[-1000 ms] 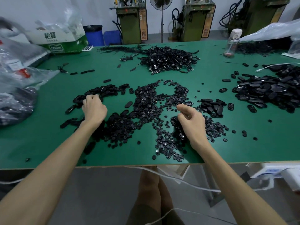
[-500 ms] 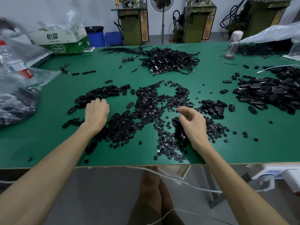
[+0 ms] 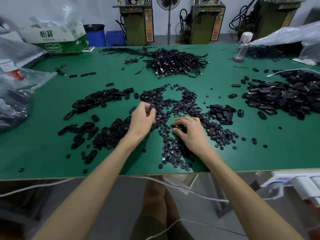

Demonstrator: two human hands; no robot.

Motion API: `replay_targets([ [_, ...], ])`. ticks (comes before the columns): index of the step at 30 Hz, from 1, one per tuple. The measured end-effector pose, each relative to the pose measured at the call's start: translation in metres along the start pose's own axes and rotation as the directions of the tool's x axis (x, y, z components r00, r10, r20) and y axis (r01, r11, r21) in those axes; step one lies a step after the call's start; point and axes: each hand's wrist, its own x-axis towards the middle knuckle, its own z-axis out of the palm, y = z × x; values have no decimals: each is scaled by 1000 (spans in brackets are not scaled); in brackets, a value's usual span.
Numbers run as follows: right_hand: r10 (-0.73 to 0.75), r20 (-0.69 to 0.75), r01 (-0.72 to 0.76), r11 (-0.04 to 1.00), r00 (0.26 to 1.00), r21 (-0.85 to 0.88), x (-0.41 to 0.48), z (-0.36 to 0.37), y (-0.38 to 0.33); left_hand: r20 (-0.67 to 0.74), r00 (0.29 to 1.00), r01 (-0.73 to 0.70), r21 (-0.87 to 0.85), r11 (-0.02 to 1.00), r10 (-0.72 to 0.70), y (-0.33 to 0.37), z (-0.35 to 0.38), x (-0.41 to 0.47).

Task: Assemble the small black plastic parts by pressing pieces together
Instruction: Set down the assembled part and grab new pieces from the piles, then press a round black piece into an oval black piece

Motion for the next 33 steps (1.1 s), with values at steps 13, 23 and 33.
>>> replay_targets([
  [13, 41, -40, -36, 991, 998, 129, 1, -2, -4, 18, 992, -122, -166, 979, 127, 12, 40, -32],
  [23, 60, -231, 31, 928, 971, 372, -9, -11, -8, 59, 979, -192, -48, 980, 195, 11, 40, -33],
  [33, 118, -207, 4, 859, 971, 513, -10, -14, -7, 66, 978, -197, -28, 980, 198, 11, 40, -35],
])
